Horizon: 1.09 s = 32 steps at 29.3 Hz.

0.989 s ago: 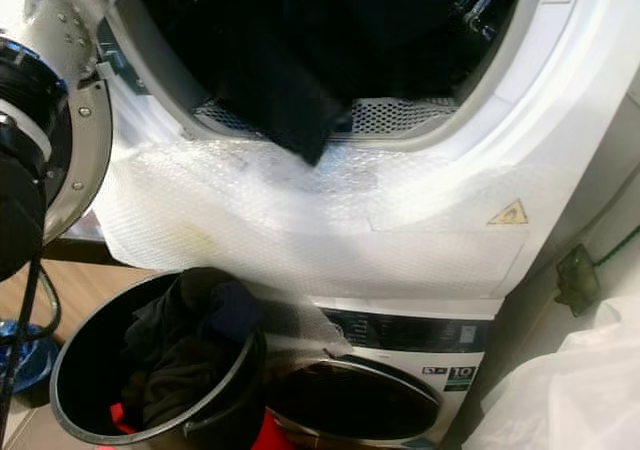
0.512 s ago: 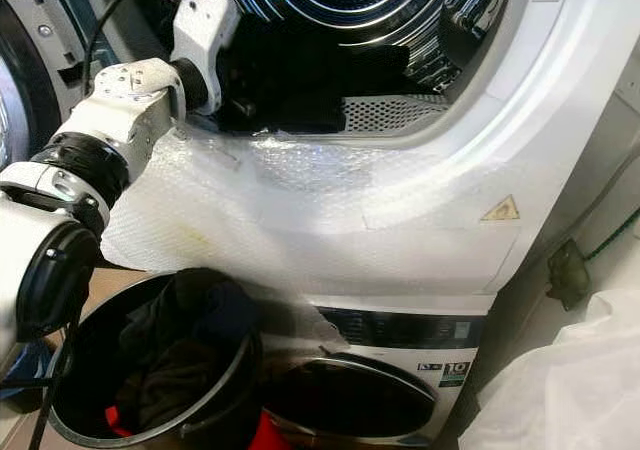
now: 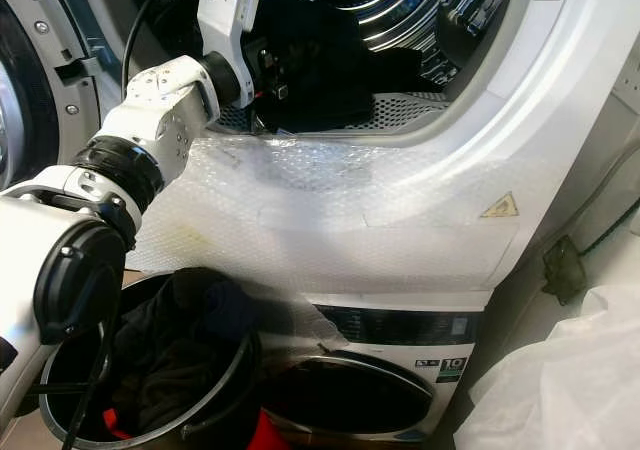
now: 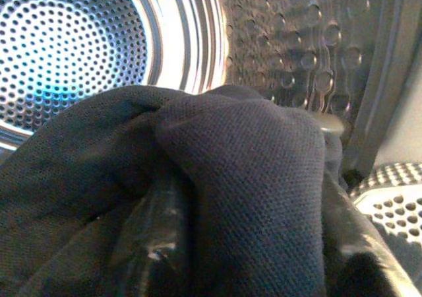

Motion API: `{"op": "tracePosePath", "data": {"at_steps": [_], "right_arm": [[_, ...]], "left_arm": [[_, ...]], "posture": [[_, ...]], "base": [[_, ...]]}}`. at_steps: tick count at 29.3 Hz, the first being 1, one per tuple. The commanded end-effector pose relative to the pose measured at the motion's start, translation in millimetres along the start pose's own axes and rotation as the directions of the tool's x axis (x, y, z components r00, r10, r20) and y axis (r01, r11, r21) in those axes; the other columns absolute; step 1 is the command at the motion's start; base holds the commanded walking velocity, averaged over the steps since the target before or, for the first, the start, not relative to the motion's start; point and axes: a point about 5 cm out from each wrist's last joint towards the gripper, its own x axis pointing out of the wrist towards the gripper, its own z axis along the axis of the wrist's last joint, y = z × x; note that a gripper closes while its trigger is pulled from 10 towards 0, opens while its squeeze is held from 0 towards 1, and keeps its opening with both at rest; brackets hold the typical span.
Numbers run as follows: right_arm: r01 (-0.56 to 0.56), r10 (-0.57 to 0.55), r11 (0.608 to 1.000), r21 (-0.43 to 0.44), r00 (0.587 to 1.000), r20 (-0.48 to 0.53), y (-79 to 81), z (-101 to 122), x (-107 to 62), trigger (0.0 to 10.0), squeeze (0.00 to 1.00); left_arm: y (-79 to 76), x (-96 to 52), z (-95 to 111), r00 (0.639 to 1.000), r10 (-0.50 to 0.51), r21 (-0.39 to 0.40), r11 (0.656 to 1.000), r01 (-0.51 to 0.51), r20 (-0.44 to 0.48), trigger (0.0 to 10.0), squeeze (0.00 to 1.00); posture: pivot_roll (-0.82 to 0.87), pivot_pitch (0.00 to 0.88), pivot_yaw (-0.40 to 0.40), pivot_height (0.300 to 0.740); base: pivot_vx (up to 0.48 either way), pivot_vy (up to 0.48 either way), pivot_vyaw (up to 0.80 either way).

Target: Clothes washing

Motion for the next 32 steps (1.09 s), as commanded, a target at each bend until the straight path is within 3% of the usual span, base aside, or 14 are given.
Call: {"op": "tracePosePath", "data": {"at_steps": [1, 5, 18, 20, 25, 32], "right_arm": [[-0.017, 0.017, 1.0, -0.001, 1.0, -0.023, 6.8, -7, -1.9, 10.0, 0.0], [-0.026, 0.026, 1.0, -0.01, 0.999, -0.031, 9.5, -8, -1.6, 10.0, 0.0], [-0.045, 0.044, 0.999, -0.019, 0.999, -0.032, 14.9, -6, 0.0, 10.0, 0.0], [-0.049, 0.048, 0.999, -0.017, 0.998, -0.036, 18.1, -6, 0.3, 10.0, 0.0], [-0.061, 0.061, 0.998, -0.013, 0.998, -0.033, 23.0, -3, 2.2, 10.0, 0.0], [-0.067, 0.067, 0.998, -0.003, 0.997, -0.026, 27.9, 1, 4.7, 10.0, 0.0]], "left_arm": [[3.6, 0.3, 7, 1.0, 0.024, -0.033, 0.999, -0.023, 0.017, 10.0, 1.0], [9.5, -4.1, 1, 0.998, 0.056, 0.008, 0.998, -0.056, -0.032, 10.0, 1.0], [17.3, -10.2, -4, 0.994, 0.083, 0.039, 0.996, -0.081, -0.075, 10.0, 1.0], [11.6, -9.9, -10, 0.993, 0.014, 0.086, 0.996, -0.004, -0.117, 10.0, 1.0], [2.3, -8.8, -13, 0.982, -0.114, 0.117, 0.984, 0.132, -0.148, 10.0, 1.0], [3.3, -12.0, -9, 0.972, -0.179, 0.121, 0.973, 0.197, -0.15, 10.0, 1.0]], "posture": [[-0.19, 0.067, 0.119, 0.74], [-0.17, 0.061, 0.115, 0.74], [-0.15, 0.034, 0.109, 0.74], [-0.15, 0.02, 0.11, 0.74], [-0.13, 0.013, 0.109, 0.74], [-0.12, 0.01, 0.117, 0.74]], "base": [[0.0, 0.0, 0.0], [0.0, 0.0, 0.0], [0.0, 0.0, 0.0], [0.0, 0.0, 0.0], [0.0, 0.0, 0.0], [0.0, 0.0, 0.0]]}}
